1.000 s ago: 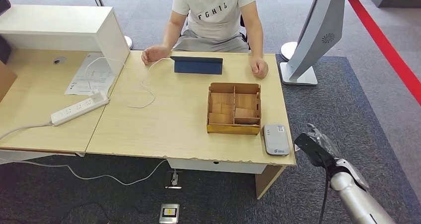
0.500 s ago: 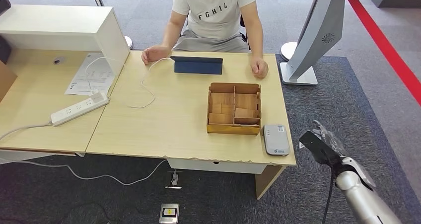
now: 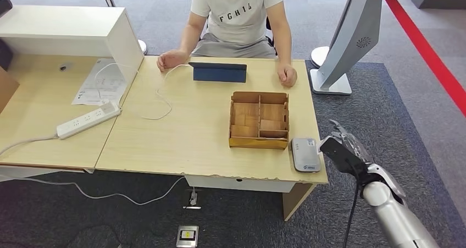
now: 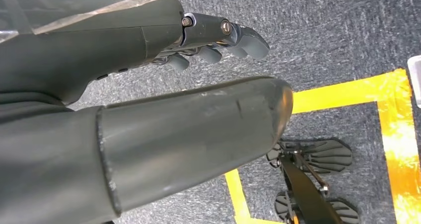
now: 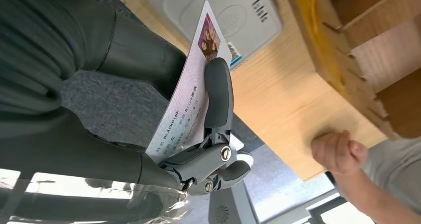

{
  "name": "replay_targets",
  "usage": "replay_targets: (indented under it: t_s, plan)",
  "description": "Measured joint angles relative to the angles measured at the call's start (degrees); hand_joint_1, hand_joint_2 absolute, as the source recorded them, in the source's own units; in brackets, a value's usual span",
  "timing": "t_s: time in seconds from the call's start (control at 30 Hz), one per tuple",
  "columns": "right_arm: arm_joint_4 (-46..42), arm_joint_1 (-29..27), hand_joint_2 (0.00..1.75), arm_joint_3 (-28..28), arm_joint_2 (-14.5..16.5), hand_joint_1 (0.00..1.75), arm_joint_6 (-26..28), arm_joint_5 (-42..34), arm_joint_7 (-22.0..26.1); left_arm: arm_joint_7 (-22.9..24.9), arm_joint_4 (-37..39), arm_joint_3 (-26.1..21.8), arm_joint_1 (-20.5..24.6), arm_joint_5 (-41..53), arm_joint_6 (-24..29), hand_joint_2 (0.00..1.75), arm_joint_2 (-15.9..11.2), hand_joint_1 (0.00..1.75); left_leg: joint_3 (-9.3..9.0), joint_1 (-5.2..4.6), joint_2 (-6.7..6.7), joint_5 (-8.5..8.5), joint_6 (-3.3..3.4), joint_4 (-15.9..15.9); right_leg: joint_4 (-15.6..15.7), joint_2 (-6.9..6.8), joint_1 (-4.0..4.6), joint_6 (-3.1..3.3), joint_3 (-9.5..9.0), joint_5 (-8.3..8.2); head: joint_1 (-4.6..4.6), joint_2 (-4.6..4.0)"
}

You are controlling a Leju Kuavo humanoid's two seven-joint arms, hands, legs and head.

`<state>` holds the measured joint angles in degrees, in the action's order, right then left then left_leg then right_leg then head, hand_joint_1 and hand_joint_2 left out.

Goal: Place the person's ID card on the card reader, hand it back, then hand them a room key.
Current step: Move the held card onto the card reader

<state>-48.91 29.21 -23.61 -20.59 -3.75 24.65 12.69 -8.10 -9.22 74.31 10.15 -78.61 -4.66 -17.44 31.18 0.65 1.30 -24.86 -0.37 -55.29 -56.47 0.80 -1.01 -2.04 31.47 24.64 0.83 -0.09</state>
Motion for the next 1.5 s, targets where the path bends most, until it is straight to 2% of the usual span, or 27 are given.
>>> replay_targets:
  t_s: [0.4,0.93,1.5]
  plan:
    - [-4.16,-2.89,1.75,-0.63,0.75,1.75,0.78,2.52,0.71,0.13,0.0,0.0,-0.03,-0.11,0.0,0.0,0.0,0.0,0.01,0.0,-0.01,0.0,0.0,0.0,0.02,0.0,-0.01,0.0,0.01,0.0,0.0,0.0]
    - [-0.76,-2.91,1.75,-1.57,0.91,1.75,2.05,4.11,1.93,-0.35,0.0,0.07,-0.01,1.27,-0.72,0.0,-0.01,0.0,0.01,0.0,-0.01,0.0,0.0,0.0,0.02,0.0,0.0,0.0,0.01,0.0,0.0,0.0]
    - [6.05,-0.67,1.75,-1.49,1.1,1.75,2.61,9.21,3.91,-0.56,0.0,0.18,0.05,2.11,-1.27,0.0,-0.15,0.0,0.01,0.0,-0.01,0.0,0.0,0.0,0.03,0.0,0.0,0.0,0.01,0.0,0.01,0.0]
